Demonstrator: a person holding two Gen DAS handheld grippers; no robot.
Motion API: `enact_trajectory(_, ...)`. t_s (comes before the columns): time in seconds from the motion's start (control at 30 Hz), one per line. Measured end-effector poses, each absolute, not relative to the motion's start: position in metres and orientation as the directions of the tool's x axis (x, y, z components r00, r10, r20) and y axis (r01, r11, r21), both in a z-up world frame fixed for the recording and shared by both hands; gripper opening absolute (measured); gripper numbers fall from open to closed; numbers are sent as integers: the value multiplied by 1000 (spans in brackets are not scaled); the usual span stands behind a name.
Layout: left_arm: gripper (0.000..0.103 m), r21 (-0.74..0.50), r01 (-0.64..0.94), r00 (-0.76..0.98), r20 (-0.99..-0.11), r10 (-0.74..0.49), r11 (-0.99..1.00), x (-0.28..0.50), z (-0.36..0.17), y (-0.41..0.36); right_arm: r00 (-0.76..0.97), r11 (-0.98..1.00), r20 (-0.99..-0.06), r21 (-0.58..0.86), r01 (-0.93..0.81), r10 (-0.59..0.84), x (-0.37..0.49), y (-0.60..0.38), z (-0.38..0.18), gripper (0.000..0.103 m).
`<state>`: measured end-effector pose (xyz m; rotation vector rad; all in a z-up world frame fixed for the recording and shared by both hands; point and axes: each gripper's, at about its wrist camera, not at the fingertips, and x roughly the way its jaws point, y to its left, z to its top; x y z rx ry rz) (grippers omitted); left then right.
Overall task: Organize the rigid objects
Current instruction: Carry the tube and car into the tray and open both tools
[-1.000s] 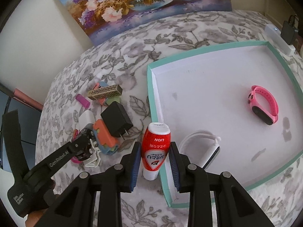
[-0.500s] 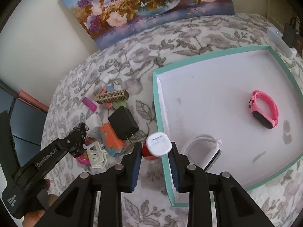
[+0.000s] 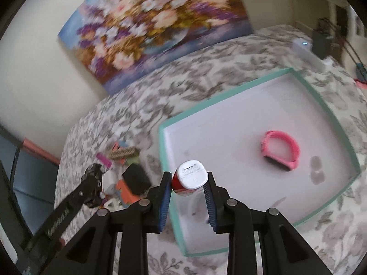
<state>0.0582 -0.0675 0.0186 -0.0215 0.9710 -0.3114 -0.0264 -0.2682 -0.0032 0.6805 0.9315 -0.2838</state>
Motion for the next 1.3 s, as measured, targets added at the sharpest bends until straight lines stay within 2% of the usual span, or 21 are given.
enact_trajectory(0.37, 34, -84, 412, 488, -820, -298, 907, 23, 12, -151, 562, 669, -824, 374, 643, -80, -67, -338, -5, 30)
enact_trajectory(0.67, 34, -13, 450, 485, -836, -257, 893, 22, -5, -183, 491, 596, -846, 287, 750, -210, -91, -373, -6, 30)
enact_trajectory(1.3, 35, 26, 494, 476, -844, -246, 869, 26, -16, -211, 433, 591, -869, 224, 775, -239, -92, -377, -14, 30)
